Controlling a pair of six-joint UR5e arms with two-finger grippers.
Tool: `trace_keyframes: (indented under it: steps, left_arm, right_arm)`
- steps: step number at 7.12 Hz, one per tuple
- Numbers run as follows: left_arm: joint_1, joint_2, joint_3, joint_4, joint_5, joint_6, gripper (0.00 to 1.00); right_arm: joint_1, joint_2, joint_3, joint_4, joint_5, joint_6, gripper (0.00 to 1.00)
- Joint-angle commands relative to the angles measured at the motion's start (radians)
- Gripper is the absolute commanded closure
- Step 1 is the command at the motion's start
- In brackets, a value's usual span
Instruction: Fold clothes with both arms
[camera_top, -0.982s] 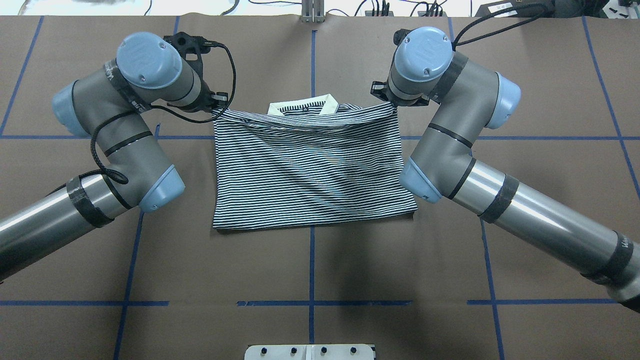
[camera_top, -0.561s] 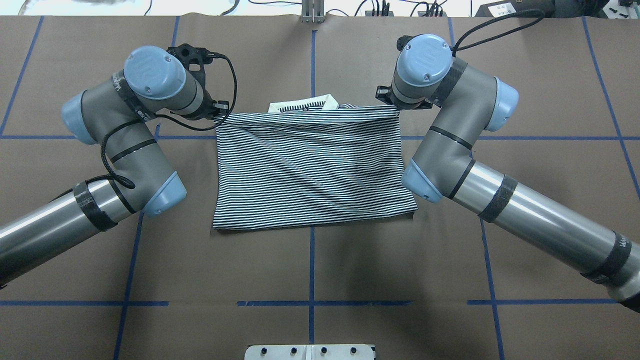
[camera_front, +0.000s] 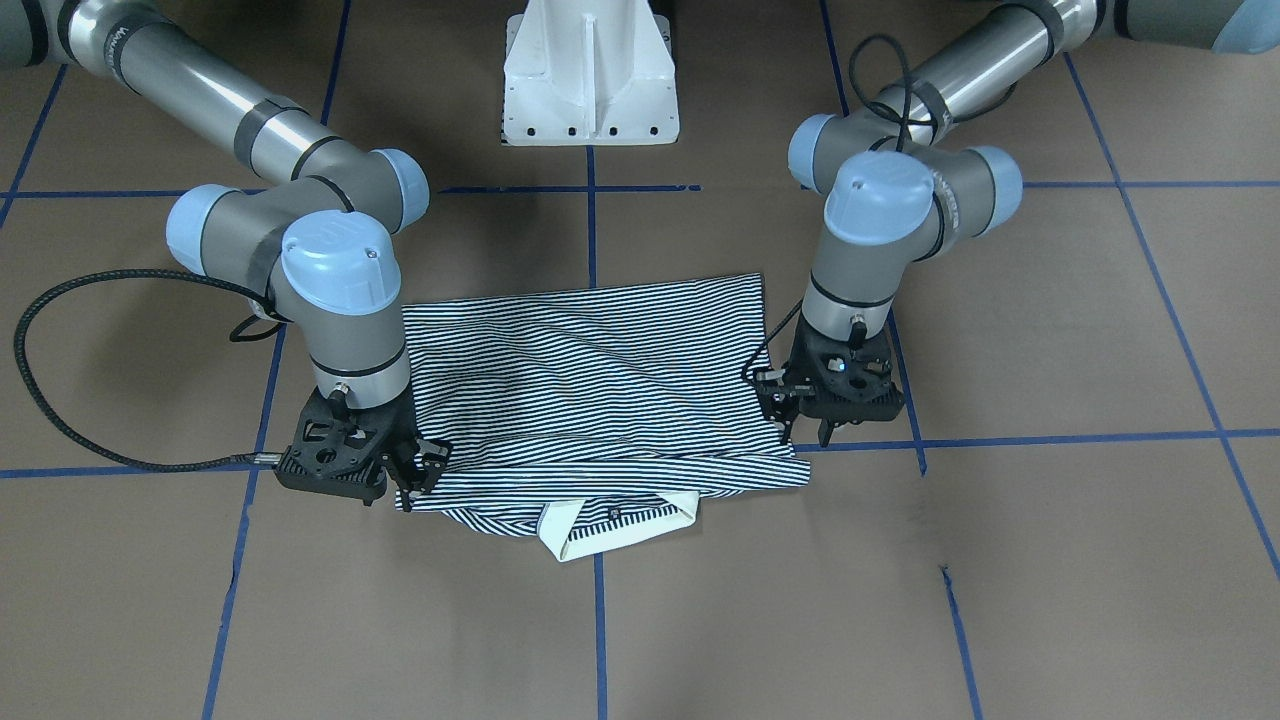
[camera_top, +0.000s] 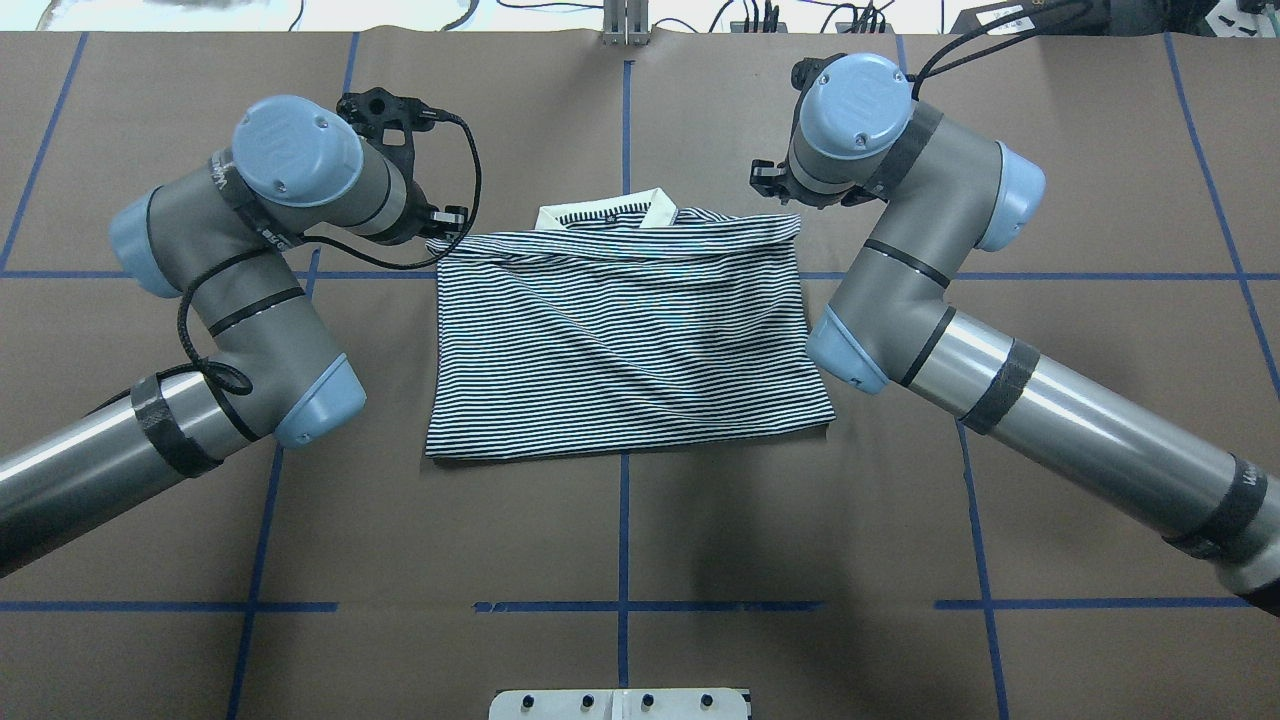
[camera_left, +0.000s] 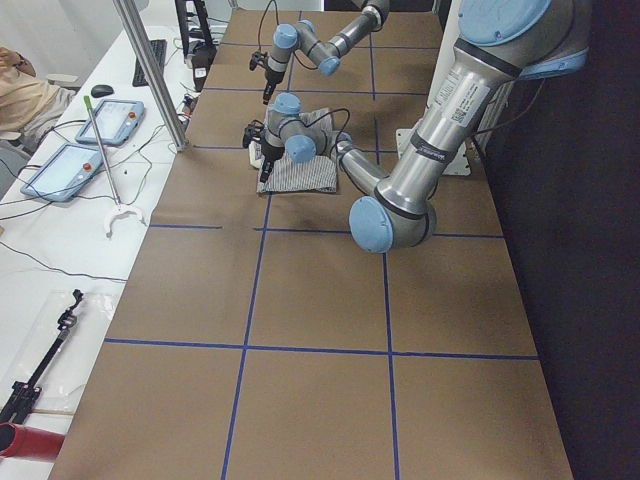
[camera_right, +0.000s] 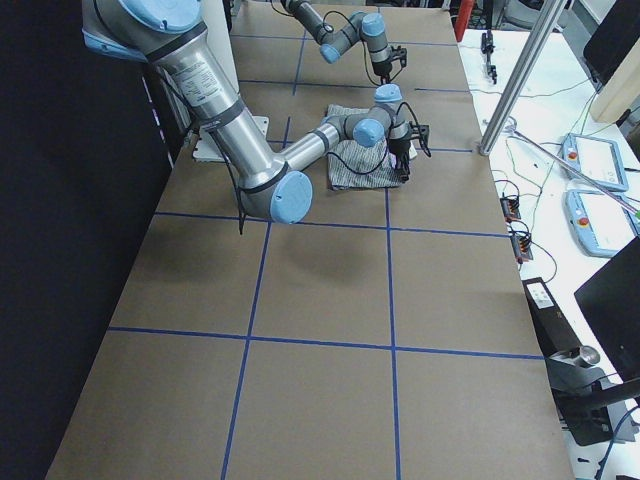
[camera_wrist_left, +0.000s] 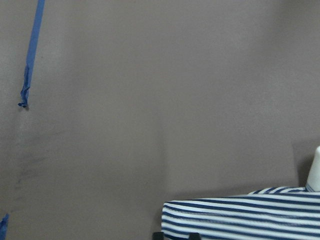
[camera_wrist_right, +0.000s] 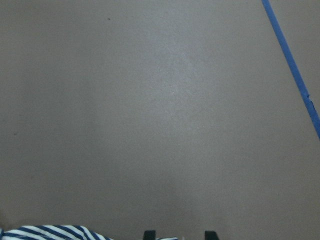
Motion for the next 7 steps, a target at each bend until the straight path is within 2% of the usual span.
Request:
trace_keyframes:
  steps: [1, 2, 3, 4, 5, 6, 7]
  left_arm:
    - [0.008, 0.073, -0.153, -0.006, -0.060, 0.009, 0.00]
    - [0.068, 0.149, -0.252, -0.006, -0.056, -0.035, 0.00]
    - [0.130, 0.217, -0.305, -0.017, -0.048, -0.145, 0.00]
    - [0.219, 0.295, -0.305, -0.124, 0.024, -0.265, 0.18]
    - [0.278, 0.318, -0.298, -0.167, 0.074, -0.357, 0.42]
    - [0.322, 0.320, -0.284, -0.168, 0.095, -0.410, 0.48]
    - [0.330, 0.319, -0.284, -0.166, 0.098, -0.415, 0.48]
  right_arm:
    - [0.059, -0.047, 0.015, 0.062, 0.120, -0.128, 0.00]
    - [0.062, -0.111, 0.038, 0.190, 0.137, -0.131, 0.00]
    - [0.063, -0.125, 0.043, 0.207, 0.151, -0.130, 0.00]
    - [0.065, -0.124, 0.043, 0.205, 0.151, -0.128, 0.00]
    - [0.067, -0.125, 0.044, 0.205, 0.150, -0.125, 0.00]
    - [0.068, -0.126, 0.044, 0.205, 0.150, -0.124, 0.00]
    - [0.071, -0.126, 0.046, 0.204, 0.150, -0.122, 0.00]
